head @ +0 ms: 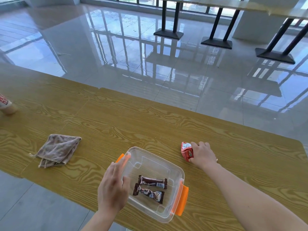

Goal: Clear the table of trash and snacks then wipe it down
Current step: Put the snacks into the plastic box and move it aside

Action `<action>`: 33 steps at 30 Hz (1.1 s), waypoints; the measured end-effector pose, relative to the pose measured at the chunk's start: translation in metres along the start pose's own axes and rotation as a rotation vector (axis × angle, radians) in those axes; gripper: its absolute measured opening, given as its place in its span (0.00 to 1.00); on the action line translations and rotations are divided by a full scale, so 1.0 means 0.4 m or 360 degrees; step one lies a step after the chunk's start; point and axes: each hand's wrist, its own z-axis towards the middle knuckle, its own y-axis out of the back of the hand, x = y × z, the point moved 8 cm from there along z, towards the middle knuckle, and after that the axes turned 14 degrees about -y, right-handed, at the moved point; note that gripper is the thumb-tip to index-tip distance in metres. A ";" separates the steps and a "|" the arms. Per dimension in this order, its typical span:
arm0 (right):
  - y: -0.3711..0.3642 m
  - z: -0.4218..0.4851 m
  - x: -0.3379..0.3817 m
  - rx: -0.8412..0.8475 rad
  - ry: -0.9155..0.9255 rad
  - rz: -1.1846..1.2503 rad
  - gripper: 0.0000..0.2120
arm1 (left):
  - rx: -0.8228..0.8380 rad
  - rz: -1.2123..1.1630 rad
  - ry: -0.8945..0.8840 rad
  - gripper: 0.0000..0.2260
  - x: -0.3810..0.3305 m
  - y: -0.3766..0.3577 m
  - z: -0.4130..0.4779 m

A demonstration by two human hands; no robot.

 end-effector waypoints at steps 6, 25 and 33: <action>0.042 -0.043 -0.016 -0.0115 -0.0065 0.0240 0.28 | -0.0006 -0.0005 0.0026 0.36 0.004 0.001 -0.003; 0.079 -0.402 0.375 0.0126 0.0860 0.0233 0.21 | -0.0131 -0.0046 -0.0012 0.27 0.006 0.006 -0.005; 0.030 -0.427 0.405 0.0057 0.0898 0.0367 0.31 | -0.0156 -0.0099 0.0012 0.25 -0.013 0.024 -0.006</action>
